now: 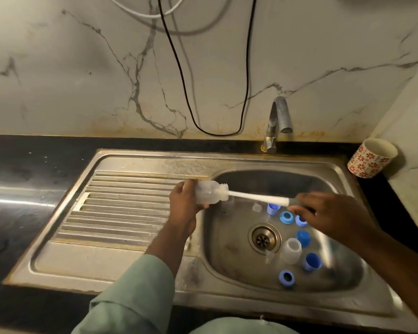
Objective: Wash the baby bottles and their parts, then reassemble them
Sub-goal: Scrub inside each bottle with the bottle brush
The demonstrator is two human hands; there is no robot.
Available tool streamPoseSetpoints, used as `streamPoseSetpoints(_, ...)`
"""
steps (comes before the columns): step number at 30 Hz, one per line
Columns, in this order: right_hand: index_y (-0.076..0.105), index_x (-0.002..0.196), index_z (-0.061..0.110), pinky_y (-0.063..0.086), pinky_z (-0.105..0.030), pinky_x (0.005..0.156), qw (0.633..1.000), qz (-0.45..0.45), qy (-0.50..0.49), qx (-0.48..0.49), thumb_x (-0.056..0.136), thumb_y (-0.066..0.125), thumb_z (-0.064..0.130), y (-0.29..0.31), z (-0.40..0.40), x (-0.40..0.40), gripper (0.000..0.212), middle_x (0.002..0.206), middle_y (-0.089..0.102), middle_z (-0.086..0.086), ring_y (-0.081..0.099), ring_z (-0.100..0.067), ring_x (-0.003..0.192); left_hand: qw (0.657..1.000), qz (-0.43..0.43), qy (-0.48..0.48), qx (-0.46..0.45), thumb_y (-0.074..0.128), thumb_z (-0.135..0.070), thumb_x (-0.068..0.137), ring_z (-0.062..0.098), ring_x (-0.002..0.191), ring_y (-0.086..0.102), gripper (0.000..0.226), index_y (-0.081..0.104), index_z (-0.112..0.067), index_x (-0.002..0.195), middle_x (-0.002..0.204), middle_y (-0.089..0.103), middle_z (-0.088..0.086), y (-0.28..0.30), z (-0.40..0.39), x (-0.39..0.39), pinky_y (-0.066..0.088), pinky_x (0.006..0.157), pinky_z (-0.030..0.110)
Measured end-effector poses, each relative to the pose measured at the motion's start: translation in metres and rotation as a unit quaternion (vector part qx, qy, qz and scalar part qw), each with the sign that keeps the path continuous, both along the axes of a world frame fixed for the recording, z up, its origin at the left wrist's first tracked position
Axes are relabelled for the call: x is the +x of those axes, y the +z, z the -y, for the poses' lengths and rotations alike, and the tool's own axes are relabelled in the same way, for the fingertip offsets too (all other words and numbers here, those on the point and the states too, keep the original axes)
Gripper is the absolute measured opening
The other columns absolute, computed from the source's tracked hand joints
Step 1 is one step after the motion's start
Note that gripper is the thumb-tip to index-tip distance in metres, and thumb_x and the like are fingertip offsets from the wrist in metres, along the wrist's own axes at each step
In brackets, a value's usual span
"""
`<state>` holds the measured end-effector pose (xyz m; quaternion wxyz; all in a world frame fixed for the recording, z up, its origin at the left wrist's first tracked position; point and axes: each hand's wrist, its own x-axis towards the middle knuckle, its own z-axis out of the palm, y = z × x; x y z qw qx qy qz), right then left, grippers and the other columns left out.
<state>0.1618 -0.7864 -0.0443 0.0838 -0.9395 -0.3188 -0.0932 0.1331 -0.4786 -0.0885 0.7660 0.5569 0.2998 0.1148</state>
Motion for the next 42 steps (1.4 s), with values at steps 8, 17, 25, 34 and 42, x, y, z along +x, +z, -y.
streamPoseSetpoints(8, 0.073, 0.074, 0.023, 0.044, -0.025, 0.050, 0.977, -0.171, -0.073, 0.101, 0.084, 0.061, 0.052, -0.001, -0.011, 0.008, 0.033, 0.060, 0.065, 0.000, 0.058, -0.014, 0.053, 0.998, -0.025, -0.043, 0.049, 0.053, -0.026, 0.099, 0.027, 0.082, 0.060, 0.019, 0.064, -0.009, 0.099, 0.092, 0.061, 0.010, -0.011, 0.001, 0.002, 0.047, 0.046, 0.025)
streamPoseSetpoints(17, 0.073, 0.069, 0.022, 0.041, -0.026, 0.048, 0.938, -0.274, -0.110, 0.183, 0.079, 0.059, 0.059, -0.008, -0.013, -0.002, 0.041, 0.056, 0.065, -0.001, 0.055, -0.018, 0.047, 1.000, 0.012, -0.014, 0.005, 0.069, -0.019, 0.094, 0.030, 0.101, 0.062, 0.026, 0.054, -0.018, 0.115, 0.109, 0.059, 0.009, 0.002, -0.006, 0.008, 0.063, 0.069, 0.036)
streamPoseSetpoints(25, 0.068, 0.059, 0.017, 0.039, -0.019, 0.046, 0.907, -0.327, -0.103, 0.244, 0.086, 0.067, 0.035, -0.019, -0.017, -0.033, 0.033, 0.051, 0.057, -0.007, 0.046, -0.007, 0.042, 0.978, 0.120, -0.037, -0.164, 0.071, -0.007, 0.084, 0.025, 0.101, 0.061, 0.015, 0.060, -0.011, 0.093, 0.096, 0.064, 0.008, 0.013, -0.008, 0.005, 0.051, 0.096, 0.050)
streamPoseSetpoints(34, 0.065, 0.062, 0.011, 0.033, -0.019, 0.040, 0.891, -0.391, -0.109, 0.205, 0.087, 0.060, 0.047, -0.011, -0.026, -0.041, 0.044, 0.045, 0.050, 0.001, 0.039, -0.007, 0.038, 0.996, 0.065, 0.039, -0.040, 0.070, 0.000, 0.087, 0.024, 0.091, 0.056, 0.022, 0.059, -0.016, 0.078, 0.090, 0.060, 0.005, 0.019, 0.000, 0.011, 0.054, 0.087, 0.049)
streamPoseSetpoints(42, 0.060, 0.076, 0.012, 0.035, -0.018, 0.045, 0.872, -0.415, -0.179, 0.188, 0.098, 0.044, 0.045, -0.027, -0.068, -0.069, 0.043, 0.052, 0.050, 0.006, 0.043, -0.001, 0.042, 0.992, 0.046, 0.117, -0.003, 0.070, 0.000, 0.085, 0.018, 0.076, 0.053, 0.026, 0.056, -0.018, 0.073, 0.077, 0.057, 0.001, 0.033, 0.004, 0.024, 0.053, 0.076, 0.035)
